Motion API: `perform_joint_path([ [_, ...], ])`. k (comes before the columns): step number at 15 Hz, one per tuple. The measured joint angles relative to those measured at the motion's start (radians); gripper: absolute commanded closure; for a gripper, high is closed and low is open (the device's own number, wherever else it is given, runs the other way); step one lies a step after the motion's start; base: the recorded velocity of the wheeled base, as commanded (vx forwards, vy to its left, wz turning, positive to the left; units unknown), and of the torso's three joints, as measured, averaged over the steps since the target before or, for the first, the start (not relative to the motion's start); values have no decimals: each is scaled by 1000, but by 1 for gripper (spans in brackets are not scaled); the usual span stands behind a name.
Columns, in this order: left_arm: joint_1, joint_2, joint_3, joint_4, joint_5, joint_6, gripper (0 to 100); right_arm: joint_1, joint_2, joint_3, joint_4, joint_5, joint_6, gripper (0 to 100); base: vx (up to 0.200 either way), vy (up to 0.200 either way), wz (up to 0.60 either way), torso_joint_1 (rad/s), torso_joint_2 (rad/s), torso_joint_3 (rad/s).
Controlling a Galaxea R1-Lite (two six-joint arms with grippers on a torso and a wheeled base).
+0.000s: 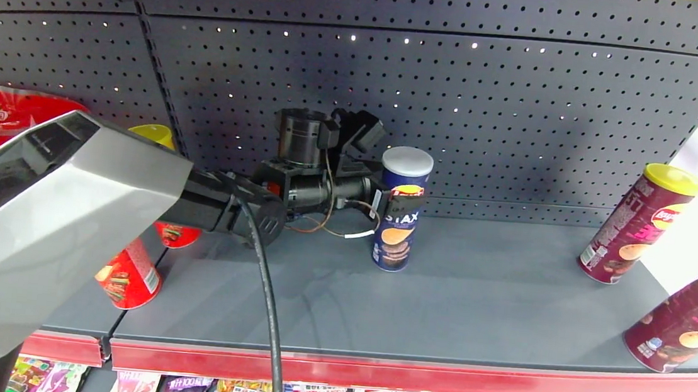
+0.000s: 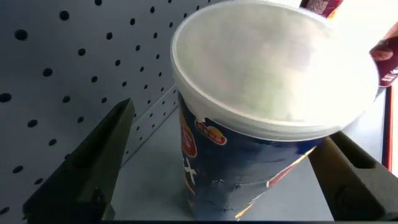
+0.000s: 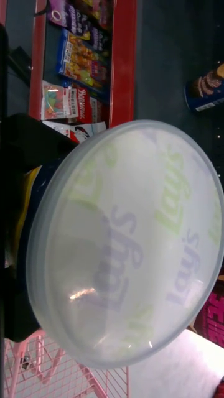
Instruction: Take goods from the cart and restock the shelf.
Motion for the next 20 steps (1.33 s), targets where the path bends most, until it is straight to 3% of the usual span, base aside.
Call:
perform_joint_path([
  [7,-21,7,-15,2,-7,0,0,0,3,-1,0,0,0,100,0,0,0,0,0,0],
  [8,-22,8,-16,1,-7,0,100,0,3,-1,0,0,0,100,0,0,0,0,0,0],
  [16,-25,1,-11,-7,-5,-1,100,0,3,0,0,0,0,100,0,0,0,0,0,0],
  [20,-30,-70,81,-6,-5,-11,100,0,2,0,0,0,0,100,0,0,0,0,0,0],
])
